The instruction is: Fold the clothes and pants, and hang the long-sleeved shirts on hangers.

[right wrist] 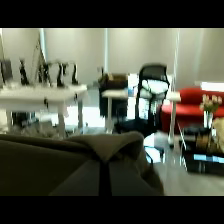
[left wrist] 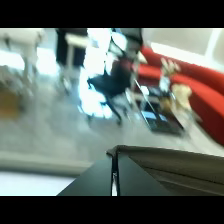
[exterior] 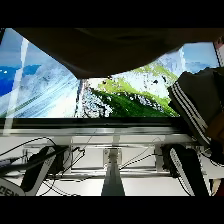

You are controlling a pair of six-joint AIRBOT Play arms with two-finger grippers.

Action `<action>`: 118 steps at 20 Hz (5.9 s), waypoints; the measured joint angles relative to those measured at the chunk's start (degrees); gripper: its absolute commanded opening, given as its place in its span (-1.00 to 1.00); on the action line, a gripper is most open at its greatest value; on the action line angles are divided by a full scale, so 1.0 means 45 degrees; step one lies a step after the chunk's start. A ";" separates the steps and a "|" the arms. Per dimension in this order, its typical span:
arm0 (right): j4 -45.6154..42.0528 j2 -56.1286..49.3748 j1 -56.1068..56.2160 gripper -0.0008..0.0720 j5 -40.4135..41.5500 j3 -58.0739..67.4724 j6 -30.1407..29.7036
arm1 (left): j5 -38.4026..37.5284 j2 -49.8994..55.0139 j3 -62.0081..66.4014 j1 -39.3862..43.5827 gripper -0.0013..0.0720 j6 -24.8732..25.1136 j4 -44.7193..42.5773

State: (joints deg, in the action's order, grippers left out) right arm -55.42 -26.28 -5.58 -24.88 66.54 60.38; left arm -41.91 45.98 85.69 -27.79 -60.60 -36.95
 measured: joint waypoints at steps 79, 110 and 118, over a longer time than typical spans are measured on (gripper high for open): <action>-0.2540 -0.7179 0.0583 -0.94 -0.6829 0.8646 0.2079 | 0.3623 -0.0767 -0.2594 0.1399 -0.94 -0.1234 -0.3487; -0.2152 -1.7184 0.0602 -0.94 -0.7771 0.9204 0.3147 | 0.3789 0.9578 -0.2521 0.2623 -0.94 -0.0243 -0.3813; -0.2370 -1.8170 0.0656 -0.94 -0.6824 0.8854 0.3152 | 0.4124 1.0423 -0.2516 0.2900 -0.94 -0.0155 -0.3793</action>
State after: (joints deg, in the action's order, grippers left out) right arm -66.08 -108.05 -2.63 -55.59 106.39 74.56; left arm -23.35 92.88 74.37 -14.74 -61.30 -54.02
